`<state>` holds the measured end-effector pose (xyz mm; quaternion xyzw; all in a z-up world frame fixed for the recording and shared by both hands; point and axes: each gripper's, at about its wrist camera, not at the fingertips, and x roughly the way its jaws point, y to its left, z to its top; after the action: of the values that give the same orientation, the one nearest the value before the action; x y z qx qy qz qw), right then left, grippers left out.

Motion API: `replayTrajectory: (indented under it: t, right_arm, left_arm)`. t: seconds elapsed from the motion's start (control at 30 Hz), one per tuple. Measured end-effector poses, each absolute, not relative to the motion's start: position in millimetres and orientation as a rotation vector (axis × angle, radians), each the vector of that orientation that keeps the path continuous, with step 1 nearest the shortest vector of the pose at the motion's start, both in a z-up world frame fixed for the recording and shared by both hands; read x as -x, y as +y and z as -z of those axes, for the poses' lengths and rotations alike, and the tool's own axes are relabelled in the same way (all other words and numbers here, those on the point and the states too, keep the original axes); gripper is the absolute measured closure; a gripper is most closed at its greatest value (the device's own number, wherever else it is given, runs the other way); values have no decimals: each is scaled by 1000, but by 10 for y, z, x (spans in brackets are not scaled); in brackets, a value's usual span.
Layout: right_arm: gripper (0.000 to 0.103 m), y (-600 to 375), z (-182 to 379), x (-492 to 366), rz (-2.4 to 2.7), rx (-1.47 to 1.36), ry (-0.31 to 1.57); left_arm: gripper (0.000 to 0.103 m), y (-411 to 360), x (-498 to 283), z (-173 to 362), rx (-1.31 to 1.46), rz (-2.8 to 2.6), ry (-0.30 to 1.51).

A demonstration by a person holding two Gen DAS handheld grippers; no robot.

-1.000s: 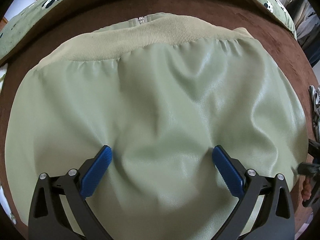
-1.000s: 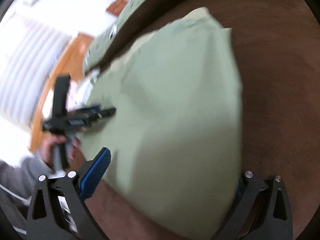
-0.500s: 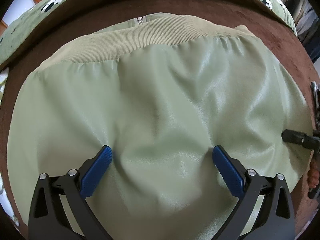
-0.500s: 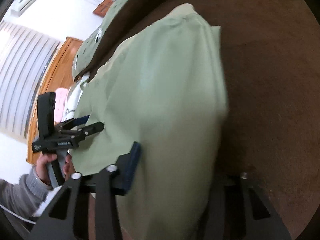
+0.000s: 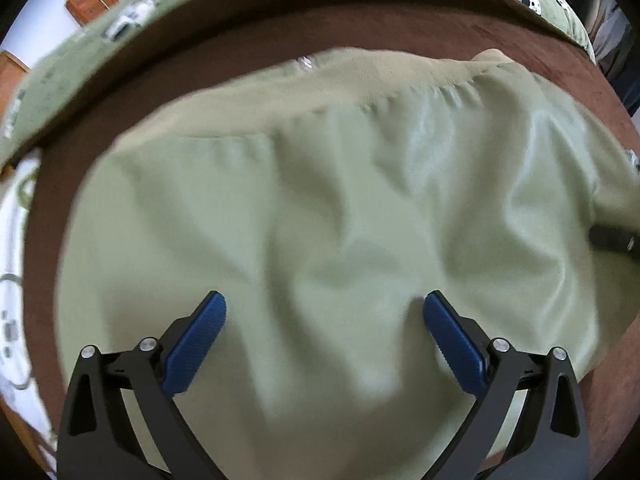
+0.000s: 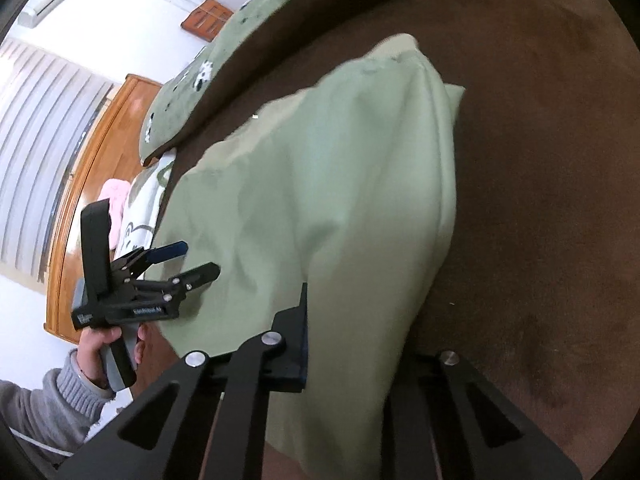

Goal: Fold large clothes

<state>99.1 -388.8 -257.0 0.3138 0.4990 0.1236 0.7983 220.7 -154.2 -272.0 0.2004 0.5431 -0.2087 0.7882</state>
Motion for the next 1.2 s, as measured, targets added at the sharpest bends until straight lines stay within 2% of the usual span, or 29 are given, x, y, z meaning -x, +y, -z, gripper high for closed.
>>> replayTrajectory:
  t: [0.27,0.4,0.67,0.9,1.2]
  right_arm:
    - [94,-3649,2131,-1237,-264,-519,1140]
    - [94,-3578,2091,-1258,-241,-498,1145]
    - [94,-3365,1854,-1214,-177,-439,1137]
    - [94,-2943,1361,-1415,-135,-355,1154]
    - [94,-1986,777,-1681,-149,-74,1145]
  left_arm:
    - [5,-1018,-2343,2543,-365,402,1157]
    - [5,-998,-2474,2896,-382,470,1291]
    - [5,-993,-2494,3111,-359,489,1246]
    - [5,-948,-2563,3121,-322,508,1271]
    - [6,-584,-2539,2911,-267,482,1207]
